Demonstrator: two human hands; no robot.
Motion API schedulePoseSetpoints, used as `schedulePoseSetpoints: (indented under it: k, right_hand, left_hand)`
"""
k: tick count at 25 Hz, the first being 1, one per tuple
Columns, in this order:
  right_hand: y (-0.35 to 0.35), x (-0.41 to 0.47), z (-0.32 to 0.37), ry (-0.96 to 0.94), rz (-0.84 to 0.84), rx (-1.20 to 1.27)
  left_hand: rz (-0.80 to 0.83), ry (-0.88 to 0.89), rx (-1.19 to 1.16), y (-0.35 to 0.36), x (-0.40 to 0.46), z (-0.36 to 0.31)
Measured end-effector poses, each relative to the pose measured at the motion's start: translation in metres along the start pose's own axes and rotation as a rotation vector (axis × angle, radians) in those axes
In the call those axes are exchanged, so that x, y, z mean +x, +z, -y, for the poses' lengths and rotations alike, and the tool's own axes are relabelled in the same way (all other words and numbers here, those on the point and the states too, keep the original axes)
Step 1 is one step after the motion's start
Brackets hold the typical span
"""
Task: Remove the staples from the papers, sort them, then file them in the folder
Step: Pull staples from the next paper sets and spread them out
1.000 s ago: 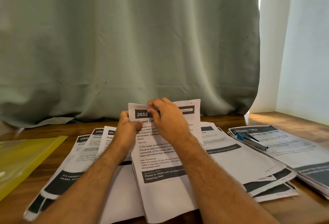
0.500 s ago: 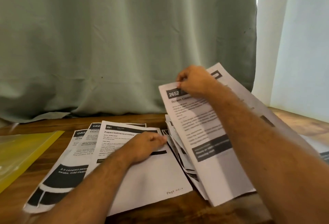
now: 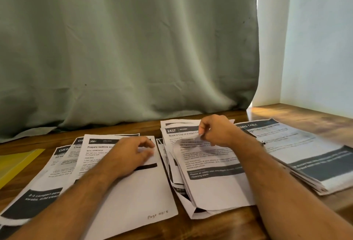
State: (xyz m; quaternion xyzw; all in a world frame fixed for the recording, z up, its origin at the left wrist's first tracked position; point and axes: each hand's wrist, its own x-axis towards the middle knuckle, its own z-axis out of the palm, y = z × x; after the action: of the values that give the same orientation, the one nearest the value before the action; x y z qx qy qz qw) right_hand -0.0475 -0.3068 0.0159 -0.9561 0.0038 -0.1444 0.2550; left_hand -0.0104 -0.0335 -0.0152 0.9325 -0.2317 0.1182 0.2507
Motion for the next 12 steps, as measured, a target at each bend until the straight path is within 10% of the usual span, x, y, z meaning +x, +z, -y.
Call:
schedulePoseSetpoints:
  k: [3, 12]
  right_hand:
    - [0.003, -0.002, 0.003, -0.02, 0.078, -0.05]
    - [0.013, -0.005, 0.004, 0.011, 0.151, -0.101]
  left_hand:
    - [-0.172, 0.011, -0.026, -0.002, 0.023, -0.023]
    - [0.018, -0.173, -0.117, 0.051, 0.07, -0.055]
